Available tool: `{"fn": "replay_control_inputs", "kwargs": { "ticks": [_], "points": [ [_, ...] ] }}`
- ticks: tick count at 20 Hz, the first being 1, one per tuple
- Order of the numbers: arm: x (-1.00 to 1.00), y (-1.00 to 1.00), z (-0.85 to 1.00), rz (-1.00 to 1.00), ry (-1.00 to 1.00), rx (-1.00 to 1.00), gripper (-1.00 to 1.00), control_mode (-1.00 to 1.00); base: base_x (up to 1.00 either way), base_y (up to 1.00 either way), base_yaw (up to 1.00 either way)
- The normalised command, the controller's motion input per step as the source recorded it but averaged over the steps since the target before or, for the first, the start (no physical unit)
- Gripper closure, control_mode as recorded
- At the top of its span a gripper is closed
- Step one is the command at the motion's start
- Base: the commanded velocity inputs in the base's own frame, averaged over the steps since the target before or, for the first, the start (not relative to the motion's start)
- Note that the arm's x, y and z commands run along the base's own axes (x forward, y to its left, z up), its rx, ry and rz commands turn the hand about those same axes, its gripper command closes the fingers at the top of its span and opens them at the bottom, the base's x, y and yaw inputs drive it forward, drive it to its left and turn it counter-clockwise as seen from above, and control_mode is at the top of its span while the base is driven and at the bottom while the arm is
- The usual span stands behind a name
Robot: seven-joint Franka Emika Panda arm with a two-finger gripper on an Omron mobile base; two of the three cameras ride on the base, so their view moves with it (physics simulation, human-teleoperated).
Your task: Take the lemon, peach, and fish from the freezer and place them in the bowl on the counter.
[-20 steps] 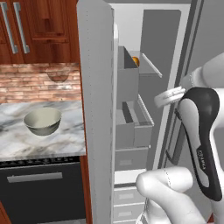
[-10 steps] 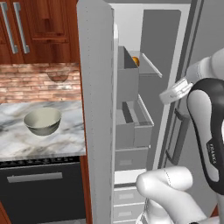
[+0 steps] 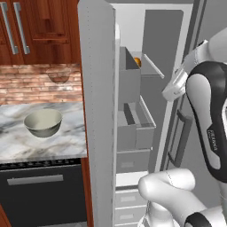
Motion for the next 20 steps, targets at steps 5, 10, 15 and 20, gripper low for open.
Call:
{"fn": "replay_control_inputs", "kwargs": {
  "ticks": [5,10,15,20],
  "points": [
    [0.32,0.21,0.00,0.10,0.01,-0.19,-1.00,-1.00,0.00,0.00,0.00],
    [0.58,0.15,0.00,0.00,0.13,-0.12,-1.00,-1.00,0.00,0.00,0.00],
    [0.46,0.01,-0.02,0.00,0.03,-0.03,-1.00,-1.00,0.00,0.00,0.00],
    [0.53,0.00,-0.14,0.00,0.00,-0.02,-1.00,-1.00,0.00,0.00,0.00]
  ]
}}
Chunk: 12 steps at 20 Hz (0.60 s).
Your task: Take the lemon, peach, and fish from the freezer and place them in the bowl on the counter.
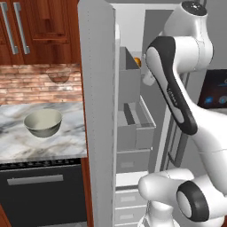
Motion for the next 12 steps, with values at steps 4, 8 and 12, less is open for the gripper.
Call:
{"fn": "replay_control_inputs", "kwargs": {
  "ticks": [4,8,12],
  "points": [
    [0.53,0.00,-0.12,0.00,0.00,-0.01,-1.00,-1.00,0.00,0.00,0.00],
    [0.55,0.00,-0.04,0.00,0.00,0.00,-1.00,-1.00,0.00,0.00,0.00],
    [0.49,0.00,0.00,0.00,0.00,0.00,-1.00,-1.00,0.00,0.00,0.00]
  ]
}}
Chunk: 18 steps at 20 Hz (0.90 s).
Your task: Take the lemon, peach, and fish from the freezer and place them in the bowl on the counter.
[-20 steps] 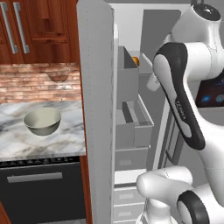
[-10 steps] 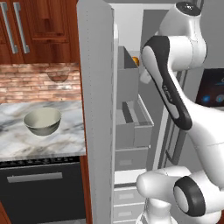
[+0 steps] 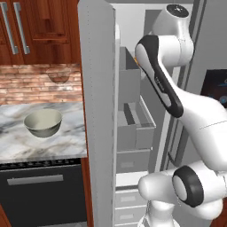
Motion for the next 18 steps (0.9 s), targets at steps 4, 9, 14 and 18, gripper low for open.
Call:
{"fn": "replay_control_inputs", "kwargs": {
  "ticks": [4,9,14,18],
  "points": [
    [0.44,0.00,0.00,0.00,0.00,0.00,-1.00,-1.00,0.00,0.00,0.00],
    [0.43,0.00,0.00,0.00,0.00,0.00,-1.00,-1.00,0.00,0.00,0.00],
    [0.46,0.00,-0.01,0.00,0.00,0.00,-1.00,-1.00,0.00,0.00,0.00],
    [0.32,0.00,-0.01,0.00,0.02,0.00,-1.00,-1.00,0.00,0.00,0.00]
  ]
}}
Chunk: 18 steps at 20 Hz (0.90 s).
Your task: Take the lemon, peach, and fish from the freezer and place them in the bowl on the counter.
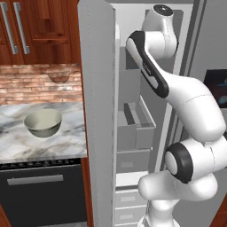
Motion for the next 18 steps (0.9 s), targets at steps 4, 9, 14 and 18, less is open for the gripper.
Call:
{"fn": "replay_control_inputs", "kwargs": {
  "ticks": [4,9,14,18],
  "points": [
    [0.37,0.00,-0.08,0.00,0.02,0.00,-1.00,-1.00,0.00,0.00,0.00],
    [0.34,0.00,-0.18,0.00,0.04,0.00,-1.00,-1.00,0.00,0.00,0.00],
    [0.29,-0.01,-0.11,0.00,0.02,0.00,-1.00,-1.00,0.00,0.00,0.00],
    [0.16,-0.05,0.00,0.00,0.00,0.00,-1.00,-1.00,0.00,0.00,0.00]
  ]
}}
